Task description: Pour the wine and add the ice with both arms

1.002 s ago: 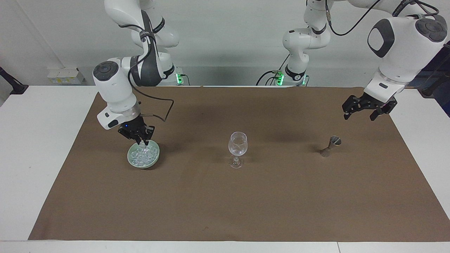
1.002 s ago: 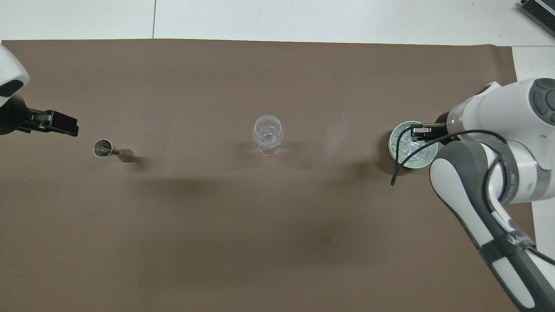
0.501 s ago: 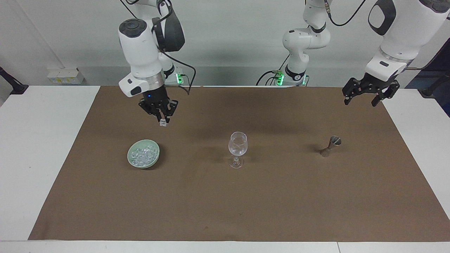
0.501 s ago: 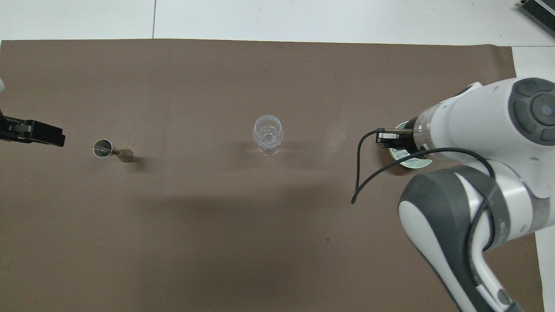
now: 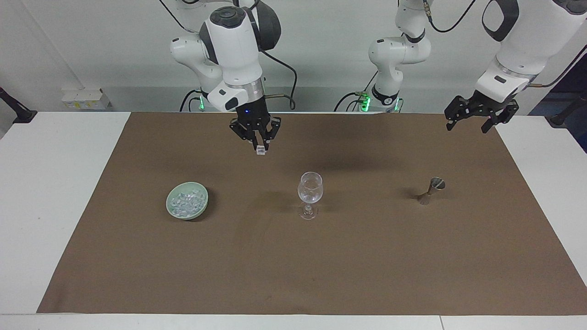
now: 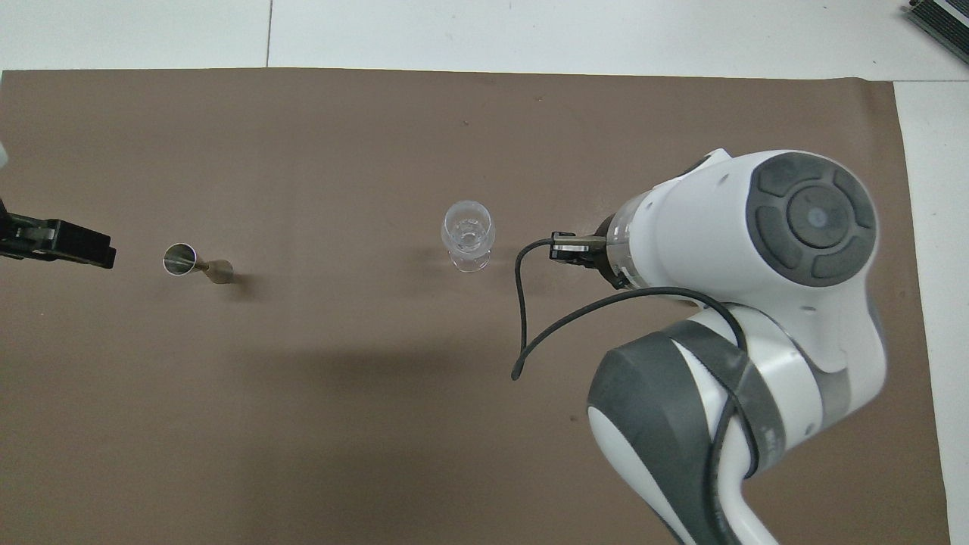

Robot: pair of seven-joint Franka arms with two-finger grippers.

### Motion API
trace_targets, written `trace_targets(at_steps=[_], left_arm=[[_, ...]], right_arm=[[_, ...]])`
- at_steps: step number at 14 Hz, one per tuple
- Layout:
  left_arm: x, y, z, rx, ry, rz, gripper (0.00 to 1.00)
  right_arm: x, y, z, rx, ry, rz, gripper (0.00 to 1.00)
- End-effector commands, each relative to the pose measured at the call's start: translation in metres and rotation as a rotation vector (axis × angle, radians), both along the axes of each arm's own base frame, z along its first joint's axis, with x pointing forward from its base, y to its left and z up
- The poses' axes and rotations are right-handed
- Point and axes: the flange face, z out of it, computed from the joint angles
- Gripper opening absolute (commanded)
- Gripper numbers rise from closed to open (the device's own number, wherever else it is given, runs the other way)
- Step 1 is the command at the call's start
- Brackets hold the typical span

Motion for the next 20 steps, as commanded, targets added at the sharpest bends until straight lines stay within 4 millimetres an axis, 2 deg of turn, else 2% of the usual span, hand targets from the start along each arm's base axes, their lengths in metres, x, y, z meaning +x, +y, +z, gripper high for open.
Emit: trace_targets(at_steps=[1, 4, 8, 10, 12, 14, 18, 20], left_arm=[[-0.001, 0.011, 0.007, -0.015, -0.007, -0.012, 1.00], [-0.002, 0.010, 0.009, -0.015, -0.005, -0.015, 1.00], [-0.003, 0.009, 0.009, -0.015, -0.002, -0.014, 1.00], [-0.006, 0.010, 0.018, -0.014, -0.022, -0.010, 1.00], [-0.017, 0.008, 0.037, -0.013, -0.057, -0.008, 1.00], [-0.020, 0.005, 0.041, -0.013, -0.062, -0.014, 1.00], [-0.022, 0.016, 0.044, -0.013, -0.067, 0.004, 1.00], [-0.022, 0.014, 0.044, -0.013, -0.066, 0.001, 1.00]], right_arm=[[0.009, 0.042, -0.010, 0.021, 0.028, 0.004, 0.00], [0.013, 0.049, -0.012, 0.032, 0.020, 0.008, 0.00], [0.033, 0.097, -0.024, 0.054, 0.004, 0.063, 0.00], [0.044, 0.103, -0.021, 0.070, -0.012, 0.062, 0.00], [0.051, 0.107, -0.027, 0.088, -0.034, 0.060, 0.00], [0.056, 0.109, -0.038, 0.091, -0.035, 0.060, 0.00], [0.060, 0.109, -0.050, 0.074, -0.036, 0.061, 0.00], [0.059, 0.110, -0.056, 0.069, -0.029, 0.062, 0.00]])
